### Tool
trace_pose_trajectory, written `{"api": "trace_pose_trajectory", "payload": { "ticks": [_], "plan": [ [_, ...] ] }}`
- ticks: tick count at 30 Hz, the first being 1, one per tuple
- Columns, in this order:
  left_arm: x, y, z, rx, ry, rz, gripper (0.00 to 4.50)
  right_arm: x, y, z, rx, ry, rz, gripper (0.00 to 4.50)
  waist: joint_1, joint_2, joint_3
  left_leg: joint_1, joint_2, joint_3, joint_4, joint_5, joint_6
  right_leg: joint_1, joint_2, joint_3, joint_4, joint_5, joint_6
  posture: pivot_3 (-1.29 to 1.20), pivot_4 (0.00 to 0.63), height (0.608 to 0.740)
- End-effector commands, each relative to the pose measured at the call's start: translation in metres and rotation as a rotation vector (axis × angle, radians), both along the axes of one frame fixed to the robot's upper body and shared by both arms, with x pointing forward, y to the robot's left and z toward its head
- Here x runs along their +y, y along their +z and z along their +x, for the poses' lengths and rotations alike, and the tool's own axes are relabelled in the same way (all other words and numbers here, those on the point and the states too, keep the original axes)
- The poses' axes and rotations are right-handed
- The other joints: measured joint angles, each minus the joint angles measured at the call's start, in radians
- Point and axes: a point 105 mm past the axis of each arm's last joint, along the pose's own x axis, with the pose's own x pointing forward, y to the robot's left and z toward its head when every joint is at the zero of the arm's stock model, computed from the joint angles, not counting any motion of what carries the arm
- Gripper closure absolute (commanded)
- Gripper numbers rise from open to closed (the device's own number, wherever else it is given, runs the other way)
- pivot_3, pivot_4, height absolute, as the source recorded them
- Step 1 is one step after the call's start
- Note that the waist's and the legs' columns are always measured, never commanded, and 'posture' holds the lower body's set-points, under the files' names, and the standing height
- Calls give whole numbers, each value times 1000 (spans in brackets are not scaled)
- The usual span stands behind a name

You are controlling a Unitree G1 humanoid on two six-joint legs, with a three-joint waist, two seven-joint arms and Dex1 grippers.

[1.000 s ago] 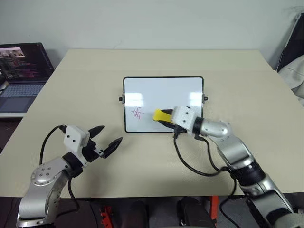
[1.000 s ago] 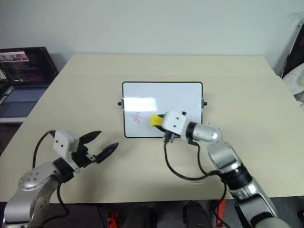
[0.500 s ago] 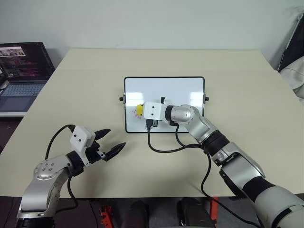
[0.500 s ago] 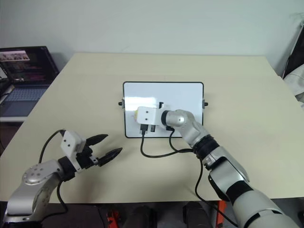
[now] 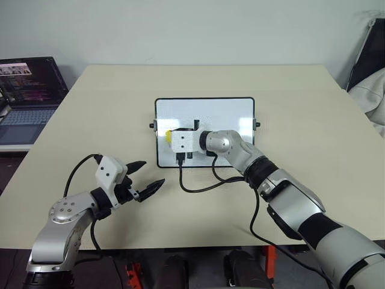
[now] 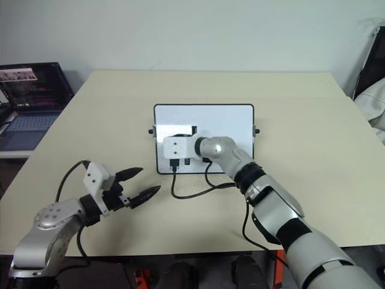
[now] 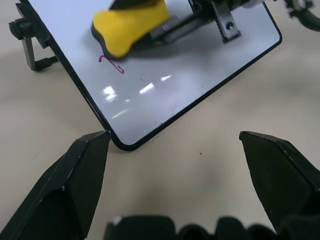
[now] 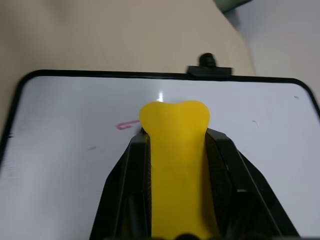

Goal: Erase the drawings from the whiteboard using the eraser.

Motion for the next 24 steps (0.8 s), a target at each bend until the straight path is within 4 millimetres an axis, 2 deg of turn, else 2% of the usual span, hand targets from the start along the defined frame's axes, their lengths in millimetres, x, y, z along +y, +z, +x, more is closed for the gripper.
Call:
{"api": "trace_pose_trajectory", "payload": {
  "ticks": [1,2,6,9,14,18,20,22,24],
  "plan": [
    [-4,16,-1,-55,-21,21,0,-13,-30,-4,70,8,-136,3378,0,0,0,0,0,0,0,0,0,0,0,0,0,0,0,0,150,740],
    [-5,16,-1,-55,-20,21,0,-12,-26,-2,45,3,-127,3378,0,0,0,0,0,0,0,0,0,0,0,0,0,0,0,0,150,740],
    [-7,14,-3,-47,-22,18,0,-5,16,20,-142,-108,49,3378,-2,1,0,0,0,0,0,0,0,0,0,0,0,0,0,0,150,740],
    [-8,11,-3,-40,-29,16,0,-2,26,22,-169,-116,90,3379,1,1,1,0,0,-2,0,1,-1,-1,0,0,1,0,-1,0,150,740],
    [-7,6,-3,-32,-34,16,0,-1,-10,7,-28,-39,-34,3379,-2,0,0,0,0,-1,-1,1,-1,-1,0,0,0,0,0,0,150,740],
    [-8,6,-3,-33,-38,16,0,-13,-35,-2,83,-14,-136,3379,-3,1,0,0,0,-1,-2,1,-1,-1,0,0,-1,0,0,0,150,740],
    [-10,7,-4,-33,-43,14,0,-16,-20,10,19,-75,-64,3379,-2,1,1,0,0,-1,-2,1,-1,-1,0,0,-1,0,0,0,150,740],
    [-13,8,-4,-34,-48,13,0,-19,8,25,-91,-146,32,3379,-1,1,1,0,0,-1,-2,1,-1,-1,-1,0,-1,0,0,0,150,740],
    [-14,8,-4,-33,-52,11,0,-21,22,31,-142,-171,78,3380,3,2,1,-1,0,-2,-2,2,-1,-1,0,0,0,0,-1,0,150,740]
  ]
}}
